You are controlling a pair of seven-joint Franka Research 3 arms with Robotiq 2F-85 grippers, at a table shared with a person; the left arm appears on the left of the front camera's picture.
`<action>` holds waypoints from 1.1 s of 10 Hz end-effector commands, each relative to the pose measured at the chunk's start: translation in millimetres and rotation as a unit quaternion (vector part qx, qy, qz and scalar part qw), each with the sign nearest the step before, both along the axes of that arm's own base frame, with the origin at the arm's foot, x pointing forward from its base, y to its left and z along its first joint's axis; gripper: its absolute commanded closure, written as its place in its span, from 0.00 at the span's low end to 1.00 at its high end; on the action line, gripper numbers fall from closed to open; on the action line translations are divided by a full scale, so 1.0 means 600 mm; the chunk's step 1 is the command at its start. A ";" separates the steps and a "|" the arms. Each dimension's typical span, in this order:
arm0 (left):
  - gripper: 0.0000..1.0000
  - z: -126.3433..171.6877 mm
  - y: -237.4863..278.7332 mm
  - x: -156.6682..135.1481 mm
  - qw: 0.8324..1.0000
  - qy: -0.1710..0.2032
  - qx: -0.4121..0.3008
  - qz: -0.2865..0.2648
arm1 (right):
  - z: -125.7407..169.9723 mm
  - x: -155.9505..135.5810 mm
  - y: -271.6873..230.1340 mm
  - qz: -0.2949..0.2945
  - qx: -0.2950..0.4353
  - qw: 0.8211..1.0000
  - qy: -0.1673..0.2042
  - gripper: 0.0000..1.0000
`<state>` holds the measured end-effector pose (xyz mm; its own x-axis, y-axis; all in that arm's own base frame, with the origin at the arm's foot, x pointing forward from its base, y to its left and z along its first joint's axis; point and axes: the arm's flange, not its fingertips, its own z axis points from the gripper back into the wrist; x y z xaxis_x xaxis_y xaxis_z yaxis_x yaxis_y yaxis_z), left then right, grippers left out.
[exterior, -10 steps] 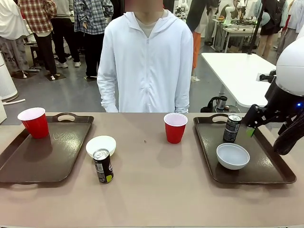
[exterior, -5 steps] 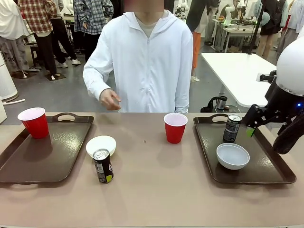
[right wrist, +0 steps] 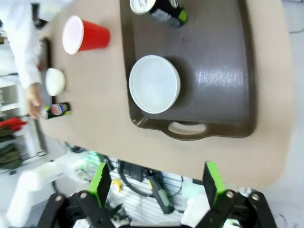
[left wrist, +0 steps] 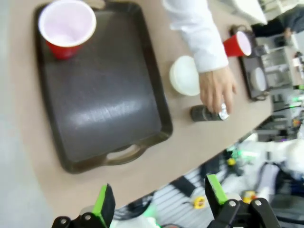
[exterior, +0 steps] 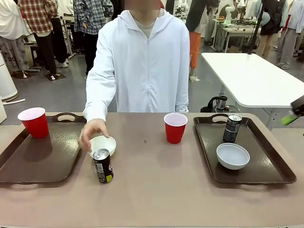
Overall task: Prepare tableware on both trays.
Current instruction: Pick up a Picnic Bowl from the table and place it on a Handle tray.
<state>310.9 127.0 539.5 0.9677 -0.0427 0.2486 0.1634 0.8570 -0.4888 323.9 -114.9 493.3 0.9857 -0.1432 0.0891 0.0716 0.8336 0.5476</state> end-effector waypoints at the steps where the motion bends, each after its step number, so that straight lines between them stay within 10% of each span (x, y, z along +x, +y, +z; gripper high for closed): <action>1: 0.00 0.036 -0.069 0.003 0.994 0.004 0.108 -0.009 | -0.021 0.042 -0.045 0.018 0.076 0.997 0.009 0.00; 6: 0.00 0.071 -0.236 0.055 0.965 0.050 0.249 -0.065 | -0.095 0.041 -0.098 0.167 0.170 0.967 -0.089 0.00; 11: 0.00 0.030 -0.372 0.090 0.958 0.041 0.272 -0.076 | -0.150 0.050 -0.128 0.129 0.185 0.973 -0.057 0.00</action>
<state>360.7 -89.8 558.6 0.9485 -0.3123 0.0529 0.3131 0.9497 -0.0090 345.8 -192.0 399.0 0.9811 0.0608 0.1839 -0.1852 0.5728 0.7985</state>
